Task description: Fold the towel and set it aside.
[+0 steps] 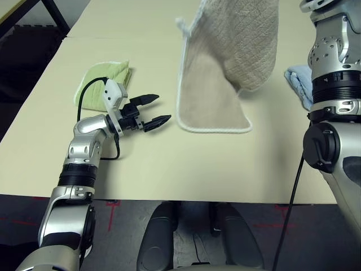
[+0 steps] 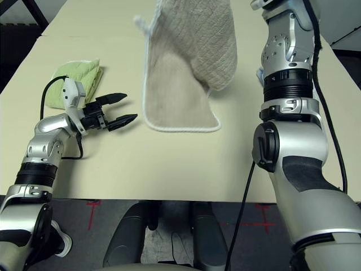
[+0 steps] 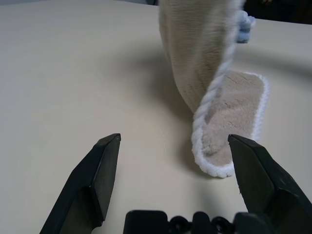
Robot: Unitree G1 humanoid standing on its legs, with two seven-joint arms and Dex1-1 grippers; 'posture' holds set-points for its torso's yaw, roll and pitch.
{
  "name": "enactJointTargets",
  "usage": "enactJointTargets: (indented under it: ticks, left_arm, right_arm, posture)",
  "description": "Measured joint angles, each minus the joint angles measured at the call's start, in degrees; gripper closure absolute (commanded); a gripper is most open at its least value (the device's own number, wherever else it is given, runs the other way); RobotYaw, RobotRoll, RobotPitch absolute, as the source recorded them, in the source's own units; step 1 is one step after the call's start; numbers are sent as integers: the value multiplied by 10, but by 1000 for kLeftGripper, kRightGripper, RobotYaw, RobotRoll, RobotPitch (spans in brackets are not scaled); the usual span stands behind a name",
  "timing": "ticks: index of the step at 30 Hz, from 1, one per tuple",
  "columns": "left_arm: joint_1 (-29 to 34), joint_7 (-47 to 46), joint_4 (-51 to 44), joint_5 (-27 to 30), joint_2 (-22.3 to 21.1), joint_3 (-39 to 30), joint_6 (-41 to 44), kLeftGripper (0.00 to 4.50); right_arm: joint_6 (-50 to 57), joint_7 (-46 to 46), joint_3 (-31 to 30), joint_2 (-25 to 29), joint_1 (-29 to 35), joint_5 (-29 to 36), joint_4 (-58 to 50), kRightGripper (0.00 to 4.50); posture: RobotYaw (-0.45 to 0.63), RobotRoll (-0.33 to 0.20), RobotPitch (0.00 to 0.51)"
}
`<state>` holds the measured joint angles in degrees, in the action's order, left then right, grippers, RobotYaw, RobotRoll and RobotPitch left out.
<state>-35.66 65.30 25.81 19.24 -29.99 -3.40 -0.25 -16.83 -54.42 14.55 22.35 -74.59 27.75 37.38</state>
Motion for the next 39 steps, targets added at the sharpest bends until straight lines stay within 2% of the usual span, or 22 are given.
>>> enactJointTargets:
  ticks: [6, 15, 32, 35, 39]
  left_arm:
    - [-10, 5, 0, 5, 10, 3, 43, 0]
    - [-8, 63, -59, 33, -9, 37, 195, 0]
    - [-9, 6, -70, 34, 1, 39, 316, 0]
    - [-11, -3, -70, 36, 8, 39, 327, 943]
    - [-11, -5, -70, 44, 10, 39, 349, 2457]
  right_arm:
    - [40, 2, -2, -1, 16, 7, -56, 4465]
    - [52, 14, -3, -1, 19, 5, -71, 4465]
    - [30, 29, -3, -1, -3, -15, -51, 4465]
    - [26, 29, -3, -1, -4, -17, -48, 4500]
    - [24, 29, -3, 0, -4, -20, -44, 4500]
  posture:
    - [-51, 0, 255]
    - [-49, 0, 255]
    - [-43, 0, 256]
    - [-46, 0, 256]
    - [-47, 0, 255]
